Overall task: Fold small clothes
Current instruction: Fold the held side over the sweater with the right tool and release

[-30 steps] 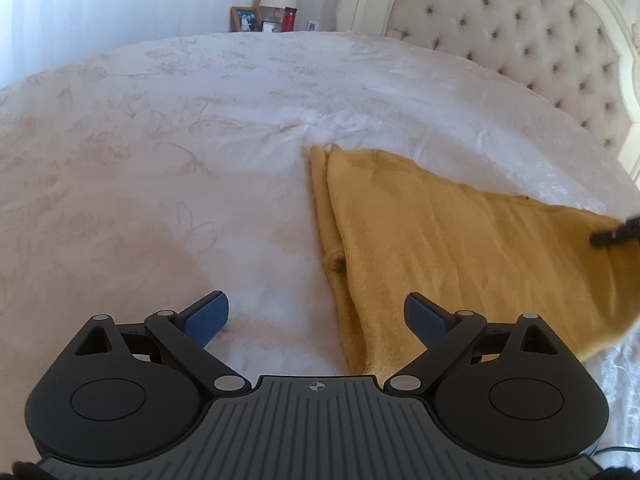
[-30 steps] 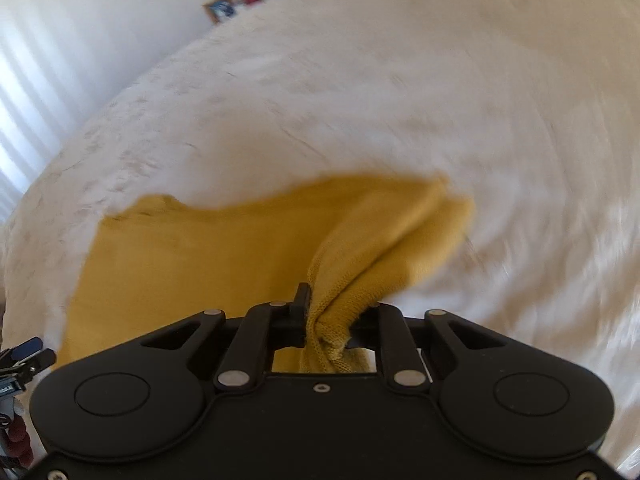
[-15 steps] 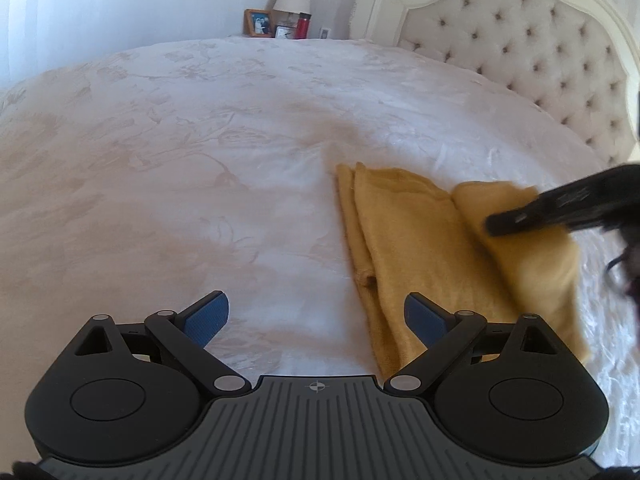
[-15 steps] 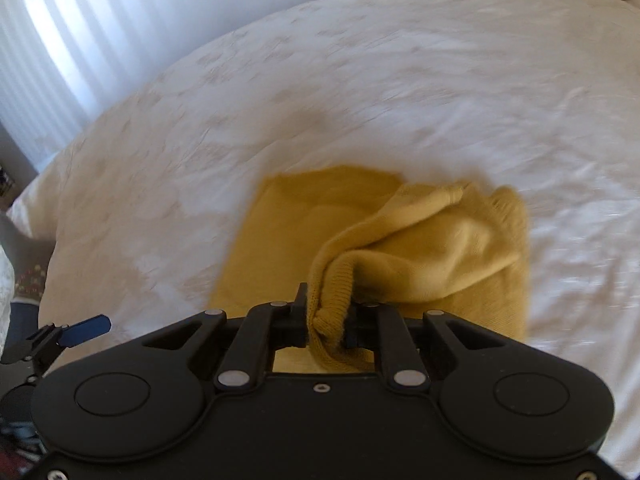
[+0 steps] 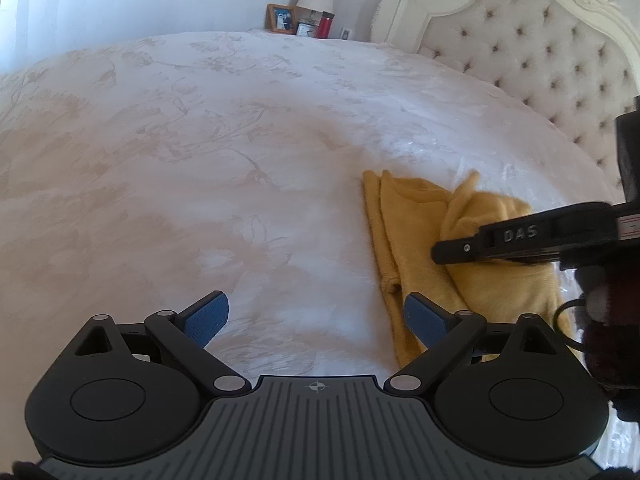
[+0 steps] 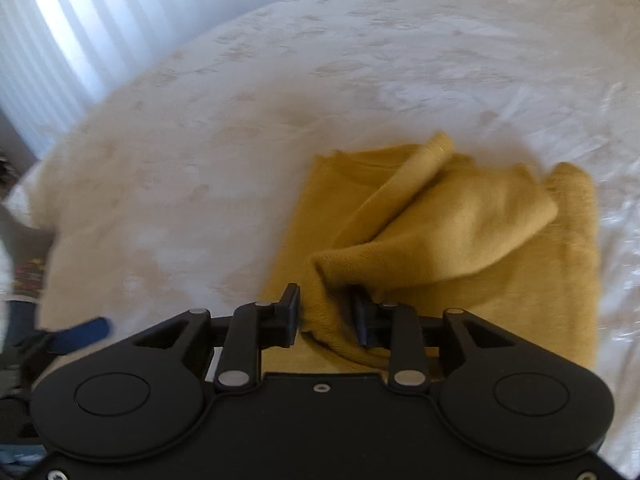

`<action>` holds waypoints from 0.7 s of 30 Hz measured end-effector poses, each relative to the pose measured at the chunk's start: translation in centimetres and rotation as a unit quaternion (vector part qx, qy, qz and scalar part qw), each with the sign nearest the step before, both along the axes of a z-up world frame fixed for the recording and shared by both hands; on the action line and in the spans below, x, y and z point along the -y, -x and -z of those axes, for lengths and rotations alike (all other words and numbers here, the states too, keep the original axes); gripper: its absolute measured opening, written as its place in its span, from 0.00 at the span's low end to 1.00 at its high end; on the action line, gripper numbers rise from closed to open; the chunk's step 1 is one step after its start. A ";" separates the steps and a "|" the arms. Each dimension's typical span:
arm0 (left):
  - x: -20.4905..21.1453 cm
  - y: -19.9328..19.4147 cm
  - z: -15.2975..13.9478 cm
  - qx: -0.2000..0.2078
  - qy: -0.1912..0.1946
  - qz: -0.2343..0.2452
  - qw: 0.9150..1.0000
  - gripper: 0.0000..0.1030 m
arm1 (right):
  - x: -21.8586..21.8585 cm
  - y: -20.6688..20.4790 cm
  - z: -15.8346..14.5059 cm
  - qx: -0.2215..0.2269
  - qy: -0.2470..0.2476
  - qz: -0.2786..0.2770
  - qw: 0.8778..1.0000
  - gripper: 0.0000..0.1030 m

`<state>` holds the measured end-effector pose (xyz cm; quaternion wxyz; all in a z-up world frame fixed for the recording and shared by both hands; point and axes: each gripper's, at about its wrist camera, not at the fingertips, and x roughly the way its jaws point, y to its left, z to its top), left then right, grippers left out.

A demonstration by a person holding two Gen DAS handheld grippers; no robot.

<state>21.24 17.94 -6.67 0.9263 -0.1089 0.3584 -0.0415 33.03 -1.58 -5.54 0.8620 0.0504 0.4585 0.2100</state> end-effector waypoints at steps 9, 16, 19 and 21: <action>-0.3 -0.3 0.6 -0.009 0.004 -0.001 1.000 0.93 | 4.2 2.6 -2.4 0.036 -0.099 0.015 0.994 0.40; -0.4 -0.3 0.7 0.001 0.020 0.010 1.000 0.93 | 6.2 5.2 -0.2 0.043 -0.043 0.020 0.998 0.40; -0.5 -0.3 0.5 0.009 0.024 0.014 1.000 0.93 | 5.4 7.8 0.2 0.082 -0.010 -0.011 0.997 0.40; -0.4 -0.5 0.3 0.007 0.021 0.008 1.000 0.93 | 4.4 9.8 0.1 0.125 0.014 -0.039 0.991 0.42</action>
